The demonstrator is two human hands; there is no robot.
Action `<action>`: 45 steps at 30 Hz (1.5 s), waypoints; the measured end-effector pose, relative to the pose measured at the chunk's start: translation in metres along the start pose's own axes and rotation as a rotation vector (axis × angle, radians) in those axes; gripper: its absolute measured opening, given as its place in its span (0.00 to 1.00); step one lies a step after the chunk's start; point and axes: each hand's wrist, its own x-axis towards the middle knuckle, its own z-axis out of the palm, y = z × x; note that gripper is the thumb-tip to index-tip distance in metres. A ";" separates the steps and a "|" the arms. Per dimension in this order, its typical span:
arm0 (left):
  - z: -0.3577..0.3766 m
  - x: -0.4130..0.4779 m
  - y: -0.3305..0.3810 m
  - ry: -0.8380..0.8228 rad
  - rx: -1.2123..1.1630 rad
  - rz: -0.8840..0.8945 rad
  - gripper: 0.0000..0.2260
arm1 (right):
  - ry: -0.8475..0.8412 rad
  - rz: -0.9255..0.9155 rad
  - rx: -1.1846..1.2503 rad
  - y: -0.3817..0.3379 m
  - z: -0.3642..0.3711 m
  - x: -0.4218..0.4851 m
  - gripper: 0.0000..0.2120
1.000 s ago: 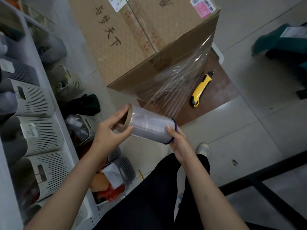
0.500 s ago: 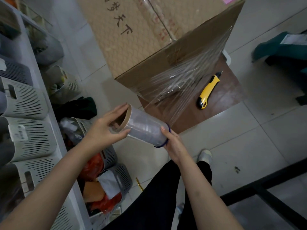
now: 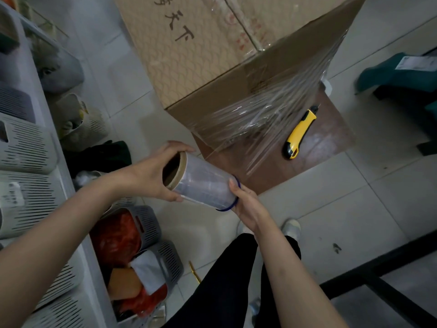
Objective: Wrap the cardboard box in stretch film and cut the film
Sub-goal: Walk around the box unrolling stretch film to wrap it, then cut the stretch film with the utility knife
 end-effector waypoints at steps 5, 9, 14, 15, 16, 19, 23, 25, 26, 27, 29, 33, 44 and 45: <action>0.007 0.003 -0.006 0.005 0.017 0.016 0.41 | 0.008 -0.002 -0.007 -0.001 -0.008 0.004 0.22; 0.010 0.009 -0.011 0.064 -0.004 -0.039 0.39 | 0.024 -0.039 -0.019 0.003 -0.005 0.014 0.16; 0.011 0.016 -0.022 0.186 0.009 -0.137 0.40 | 0.067 -0.059 -0.023 0.002 -0.009 0.026 0.24; 0.011 0.018 -0.025 0.213 0.004 -0.154 0.40 | 0.111 -0.057 -0.072 -0.003 -0.013 0.025 0.25; 0.010 0.019 -0.028 0.237 0.000 -0.168 0.39 | 0.167 -0.067 -0.145 -0.008 -0.016 0.025 0.25; 0.010 0.024 -0.036 0.268 -0.022 -0.201 0.38 | 0.476 -0.227 -0.383 -0.031 -0.031 0.030 0.14; 0.013 0.028 -0.044 0.255 -0.046 -0.215 0.39 | 0.934 -0.466 -0.717 -0.066 -0.047 0.041 0.08; 0.015 0.028 -0.043 0.255 -0.048 -0.210 0.39 | 1.045 -0.503 -0.847 -0.079 -0.051 0.044 0.12; 0.016 0.028 -0.042 0.253 -0.048 -0.209 0.39 | 1.093 -0.504 -0.921 -0.084 -0.052 0.044 0.15; 0.017 0.028 -0.043 0.248 -0.048 -0.207 0.39 | 1.145 -0.494 -0.989 -0.088 -0.054 0.044 0.17; 0.020 0.028 -0.044 0.232 -0.050 -0.216 0.40 | 1.226 -0.484 -1.085 -0.095 -0.056 0.044 0.21; 0.023 0.025 -0.045 0.232 -0.079 -0.258 0.44 | 1.254 -0.494 -1.324 -0.107 -0.064 0.054 0.33; 0.016 0.023 -0.048 0.211 -0.208 -0.295 0.46 | 1.216 -0.422 -1.484 -0.133 -0.077 0.080 0.27; 0.015 0.023 -0.048 0.208 -0.205 -0.302 0.46 | 1.207 -0.391 -1.413 -0.136 -0.076 0.076 0.26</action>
